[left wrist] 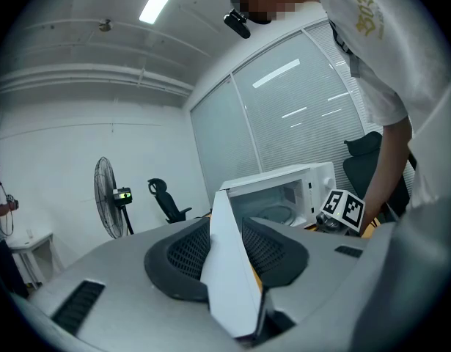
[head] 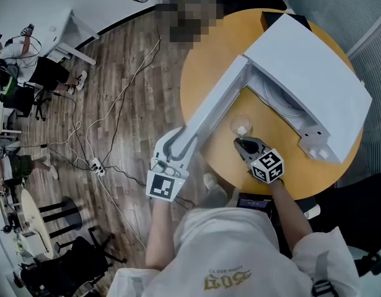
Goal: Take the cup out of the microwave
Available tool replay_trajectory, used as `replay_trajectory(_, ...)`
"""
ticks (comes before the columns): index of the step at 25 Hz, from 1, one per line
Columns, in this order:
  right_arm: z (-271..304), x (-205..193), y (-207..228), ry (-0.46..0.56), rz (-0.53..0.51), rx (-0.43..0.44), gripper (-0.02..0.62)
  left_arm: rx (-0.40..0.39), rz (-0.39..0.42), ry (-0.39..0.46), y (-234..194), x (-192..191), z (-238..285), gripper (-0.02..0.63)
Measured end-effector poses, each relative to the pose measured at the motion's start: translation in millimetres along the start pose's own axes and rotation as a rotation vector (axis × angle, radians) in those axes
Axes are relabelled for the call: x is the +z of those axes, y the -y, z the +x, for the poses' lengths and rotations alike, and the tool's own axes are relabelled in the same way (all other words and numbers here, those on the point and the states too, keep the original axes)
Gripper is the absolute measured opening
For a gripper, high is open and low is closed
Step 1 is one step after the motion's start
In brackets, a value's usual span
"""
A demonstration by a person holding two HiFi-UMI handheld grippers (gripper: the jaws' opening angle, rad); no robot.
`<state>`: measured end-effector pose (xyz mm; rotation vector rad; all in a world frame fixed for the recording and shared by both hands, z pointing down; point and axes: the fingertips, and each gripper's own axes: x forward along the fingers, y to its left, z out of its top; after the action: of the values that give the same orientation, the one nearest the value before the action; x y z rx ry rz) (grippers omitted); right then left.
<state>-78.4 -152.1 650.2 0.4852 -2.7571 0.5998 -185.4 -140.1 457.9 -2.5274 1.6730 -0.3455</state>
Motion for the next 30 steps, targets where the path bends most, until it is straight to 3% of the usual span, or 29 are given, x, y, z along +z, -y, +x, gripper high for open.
replay_trajectory(8,6,-8,-13,0.008,-0.02,0.096,0.032,-0.002,-0.009,0.003,1,-1,1,0.149)
replay_trajectory(15,8,-14,-20,-0.01,-0.066,0.123,0.032,0.0,-0.029,0.002,-2,0,-1,0.149)
replay_trajectory(19,6,-21,-16,-0.021,-0.047,0.114,0.034,-0.01,-0.02,-0.005,-2,-3,0,0.147)
replay_trajectory(23,4,-36,-12,-0.086,-0.083,0.089,0.035,-0.011,-0.023,0.01,-2,-2,1,0.149)
replay_trajectory(30,2,-39,-10,-0.09,-0.152,0.033,0.043,-0.018,-0.035,0.013,-2,-1,0,0.147)
